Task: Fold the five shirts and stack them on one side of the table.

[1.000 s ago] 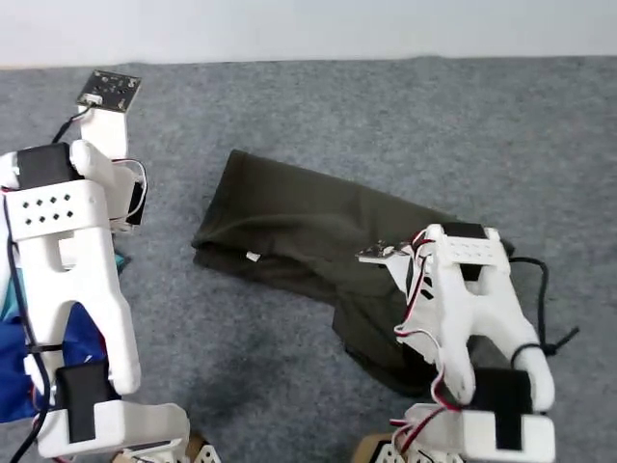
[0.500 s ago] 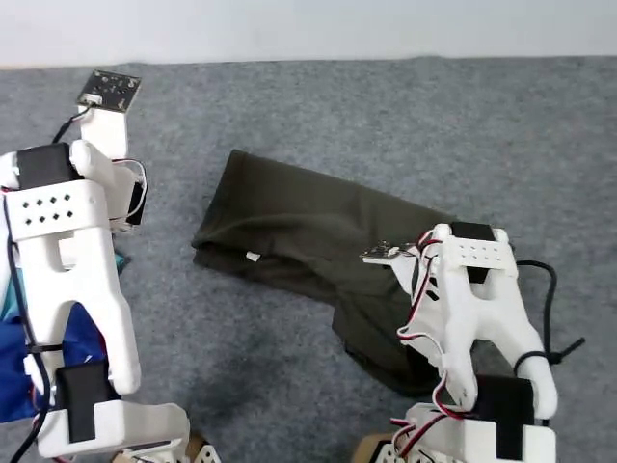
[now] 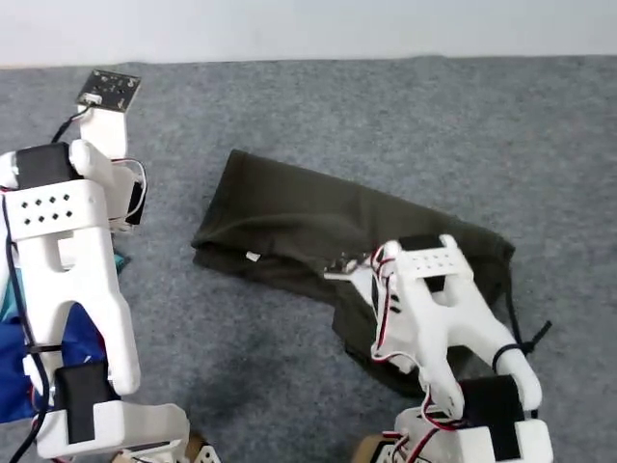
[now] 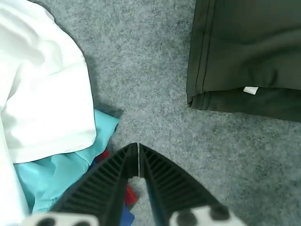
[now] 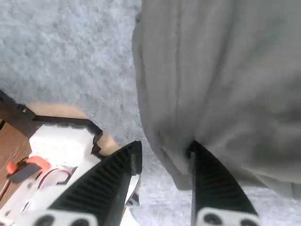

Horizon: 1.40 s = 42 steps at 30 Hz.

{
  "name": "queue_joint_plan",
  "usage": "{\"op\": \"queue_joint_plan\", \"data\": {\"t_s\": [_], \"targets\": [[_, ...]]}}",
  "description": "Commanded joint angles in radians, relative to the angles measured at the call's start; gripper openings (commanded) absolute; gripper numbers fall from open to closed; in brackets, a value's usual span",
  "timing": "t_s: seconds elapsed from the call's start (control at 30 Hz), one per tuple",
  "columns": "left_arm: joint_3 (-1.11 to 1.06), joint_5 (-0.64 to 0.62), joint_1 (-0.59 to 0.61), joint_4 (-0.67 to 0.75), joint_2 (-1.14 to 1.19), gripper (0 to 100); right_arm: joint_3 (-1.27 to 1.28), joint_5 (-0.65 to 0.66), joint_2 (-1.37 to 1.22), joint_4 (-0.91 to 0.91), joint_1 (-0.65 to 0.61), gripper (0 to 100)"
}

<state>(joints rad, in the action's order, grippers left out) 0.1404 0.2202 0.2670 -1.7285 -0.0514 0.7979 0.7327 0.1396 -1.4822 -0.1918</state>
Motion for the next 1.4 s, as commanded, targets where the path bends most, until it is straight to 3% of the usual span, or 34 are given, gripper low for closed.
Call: {"op": "queue_joint_plan", "data": {"t_s": [0.0,0.27,0.63,0.87,1.0,1.13,1.37], "targets": [[0.004,0.011,0.0,-0.009,-0.038,1,0.037,-0.009,0.042,0.05,-0.005,13.9],[0.004,0.011,0.0,-0.009,-0.038,1,0.048,0.035,0.044,0.051,0.008,5.6],[0.004,0.011,0.005,-0.012,-0.038,1,0.046,0.19,0.053,0.044,0.274,1.3],[0.004,0.011,0.0,-0.009,-0.038,1,0.046,0.196,0.047,0.031,0.275,2.0],[0.004,0.011,0.002,-0.009,-0.038,1,0.048,0.196,0.047,-0.015,0.275,11.8],[0.004,0.011,0.005,-0.011,-0.038,1,0.048,0.198,0.047,-0.042,0.272,4.8],[0.004,0.011,0.002,-0.009,-0.038,1,0.046,0.198,0.054,-0.067,0.277,7.7]]}}
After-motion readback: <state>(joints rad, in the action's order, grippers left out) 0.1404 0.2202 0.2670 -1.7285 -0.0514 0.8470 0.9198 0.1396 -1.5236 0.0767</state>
